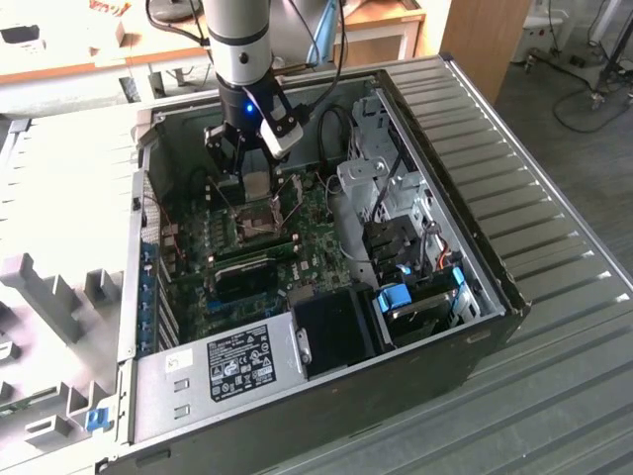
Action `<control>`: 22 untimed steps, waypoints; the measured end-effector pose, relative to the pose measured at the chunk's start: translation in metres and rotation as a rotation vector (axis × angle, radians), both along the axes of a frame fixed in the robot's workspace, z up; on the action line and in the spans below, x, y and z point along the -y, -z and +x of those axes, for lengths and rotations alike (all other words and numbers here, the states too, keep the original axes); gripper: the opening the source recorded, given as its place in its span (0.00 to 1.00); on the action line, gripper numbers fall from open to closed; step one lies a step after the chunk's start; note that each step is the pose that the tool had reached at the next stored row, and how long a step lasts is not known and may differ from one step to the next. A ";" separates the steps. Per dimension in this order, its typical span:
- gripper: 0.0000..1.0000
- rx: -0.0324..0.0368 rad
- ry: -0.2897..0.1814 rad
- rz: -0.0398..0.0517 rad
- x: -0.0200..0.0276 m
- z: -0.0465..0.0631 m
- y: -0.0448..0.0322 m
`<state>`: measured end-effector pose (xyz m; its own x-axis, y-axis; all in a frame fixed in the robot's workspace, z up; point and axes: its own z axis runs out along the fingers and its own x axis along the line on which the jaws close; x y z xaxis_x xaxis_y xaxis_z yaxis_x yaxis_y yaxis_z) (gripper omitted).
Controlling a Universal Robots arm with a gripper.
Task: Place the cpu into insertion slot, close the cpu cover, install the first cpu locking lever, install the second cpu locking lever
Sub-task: 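Place the cpu into insertion slot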
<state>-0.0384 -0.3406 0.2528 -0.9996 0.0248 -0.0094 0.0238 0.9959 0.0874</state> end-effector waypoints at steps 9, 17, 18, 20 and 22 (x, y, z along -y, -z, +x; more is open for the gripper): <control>0.54 0.0000 0.000 -0.0029 0.0000 0.000 0.0014; 0.54 0.0001 0.000 -0.0037 0.0000 -0.001 0.0064; 0.54 0.0001 0.000 -0.0037 0.0000 -0.001 0.0073; 0.54 0.0001 0.000 -0.0037 0.0000 -0.001 0.0086; 0.54 0.0001 0.000 -0.0038 0.0000 -0.002 0.0100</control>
